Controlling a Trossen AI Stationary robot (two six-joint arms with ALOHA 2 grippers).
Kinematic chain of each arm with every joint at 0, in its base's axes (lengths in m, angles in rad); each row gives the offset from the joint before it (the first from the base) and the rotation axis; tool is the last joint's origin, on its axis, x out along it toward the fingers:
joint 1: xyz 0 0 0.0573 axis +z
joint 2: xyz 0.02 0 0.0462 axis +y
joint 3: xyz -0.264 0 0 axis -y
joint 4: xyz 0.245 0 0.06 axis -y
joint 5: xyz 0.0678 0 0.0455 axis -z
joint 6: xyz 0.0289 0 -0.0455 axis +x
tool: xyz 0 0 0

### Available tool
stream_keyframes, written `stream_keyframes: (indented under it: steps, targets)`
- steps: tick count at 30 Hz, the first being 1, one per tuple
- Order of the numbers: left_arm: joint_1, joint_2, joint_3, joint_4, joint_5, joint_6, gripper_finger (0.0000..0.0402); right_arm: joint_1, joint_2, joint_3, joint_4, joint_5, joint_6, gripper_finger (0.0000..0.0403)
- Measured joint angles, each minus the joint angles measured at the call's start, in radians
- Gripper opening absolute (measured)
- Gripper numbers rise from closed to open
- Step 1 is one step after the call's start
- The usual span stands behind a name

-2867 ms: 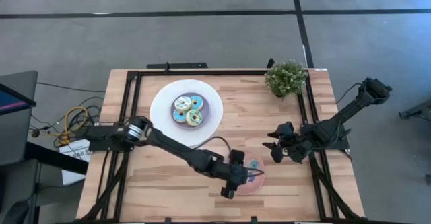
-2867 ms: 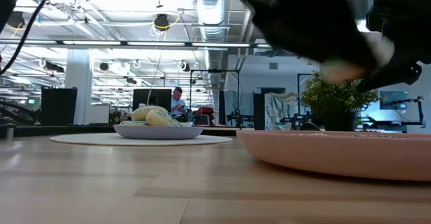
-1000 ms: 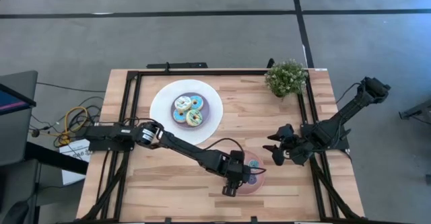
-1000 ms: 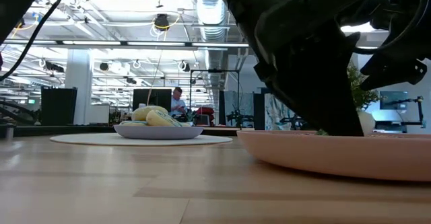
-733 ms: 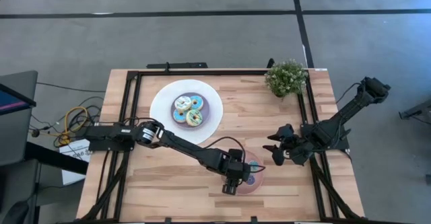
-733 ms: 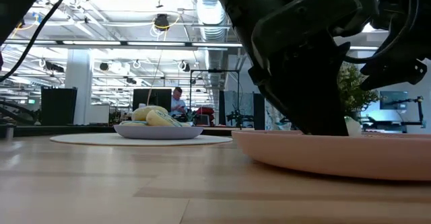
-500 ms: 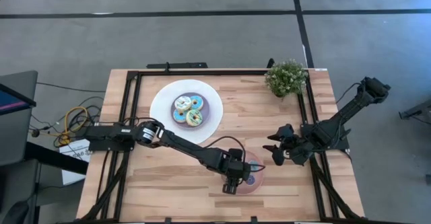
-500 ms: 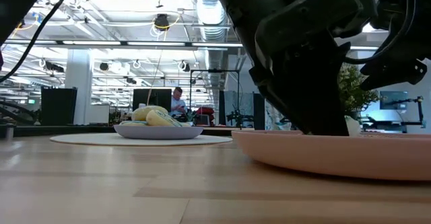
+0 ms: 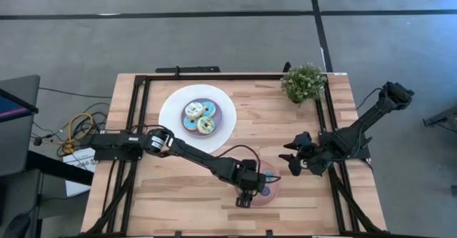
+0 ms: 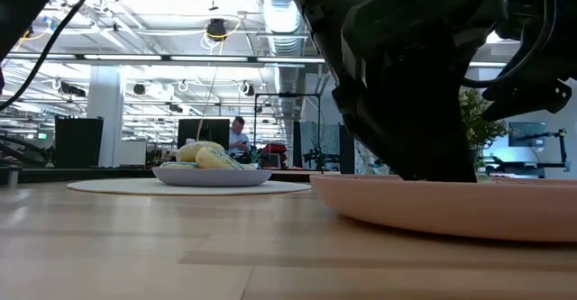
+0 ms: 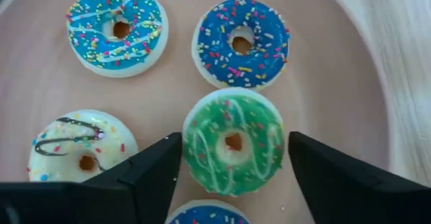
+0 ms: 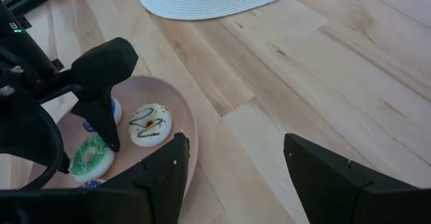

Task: Pick & Place donuts
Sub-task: Put the green donut on the pink plate, then return to Home Position

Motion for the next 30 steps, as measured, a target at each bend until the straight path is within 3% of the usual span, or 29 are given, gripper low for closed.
stream_keyframes:
  steps: [8, 18, 22, 25, 30]
  targets:
    - [0.006, -0.011, 0.0, -0.018, -0.003, 0.014, 0.0334, 0.0, 0.0, 0.0, 0.0, 0.0, 0.0, 0.0232]
    - [0.072, -0.104, 0.178, -0.305, -0.01, 0.054, 0.0341, 0.0, 0.0, 0.0, 0.0, 0.0, 0.007, 0.0232]
    - [0.076, -0.165, 0.183, -0.455, -0.008, 0.259, 0.0341, 0.0, 0.0, 0.0, 0.003, -0.002, 0.015, 0.0232]
    - [0.082, -0.191, 0.146, -0.546, -0.02, 0.265, 0.0341, 0.0, 0.0, 0.0, 0.003, -0.002, -0.016, 0.0232]
    - [0.124, -0.291, -0.063, -0.43, 0.022, 0.268, 0.0341, 0.0, 0.0, 0.0, 0.003, -0.001, -0.076, 0.0232]
